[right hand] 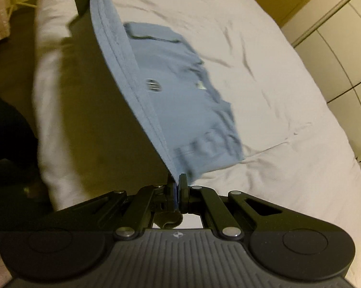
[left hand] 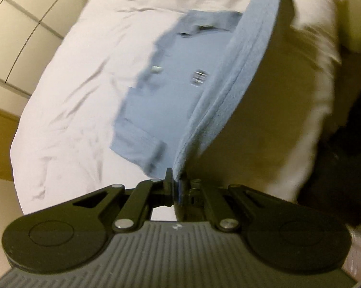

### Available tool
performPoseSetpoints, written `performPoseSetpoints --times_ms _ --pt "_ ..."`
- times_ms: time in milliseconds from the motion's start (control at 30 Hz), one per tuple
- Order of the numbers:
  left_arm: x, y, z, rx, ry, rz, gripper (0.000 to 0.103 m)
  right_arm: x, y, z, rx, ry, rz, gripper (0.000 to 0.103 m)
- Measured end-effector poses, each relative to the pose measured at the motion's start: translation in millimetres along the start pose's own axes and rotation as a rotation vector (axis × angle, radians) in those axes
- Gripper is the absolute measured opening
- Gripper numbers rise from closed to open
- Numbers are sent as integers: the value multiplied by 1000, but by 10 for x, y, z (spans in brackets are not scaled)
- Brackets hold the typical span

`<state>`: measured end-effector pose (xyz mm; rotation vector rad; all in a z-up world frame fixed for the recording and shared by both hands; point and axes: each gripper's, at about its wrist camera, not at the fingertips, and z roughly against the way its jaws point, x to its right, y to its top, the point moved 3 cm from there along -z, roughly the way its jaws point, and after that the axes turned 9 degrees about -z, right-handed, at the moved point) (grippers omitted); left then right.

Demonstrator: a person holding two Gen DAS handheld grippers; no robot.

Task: Fold clothes
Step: 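Fold the T-shirt lengthwise with the left gripper while the right gripper holds the other edge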

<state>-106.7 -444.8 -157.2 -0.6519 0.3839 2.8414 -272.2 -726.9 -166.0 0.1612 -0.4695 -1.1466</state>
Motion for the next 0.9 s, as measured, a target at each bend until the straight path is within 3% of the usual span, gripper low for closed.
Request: performPoseSetpoints --times_ms 233,467,700,900 --pt "-922 100 -1130 -1 -152 84 2 950 593 -980 -106 28 -126 0" --pt "-1284 44 -2041 3 -292 151 2 1292 605 -1773 -218 96 -283 0" --pt "-1423 27 -2366 -6 -342 206 2 1494 590 -2090 -230 132 -344 0" --pt "-1558 -3 -2492 -34 -334 287 5 1627 567 -2375 -229 175 -360 0"
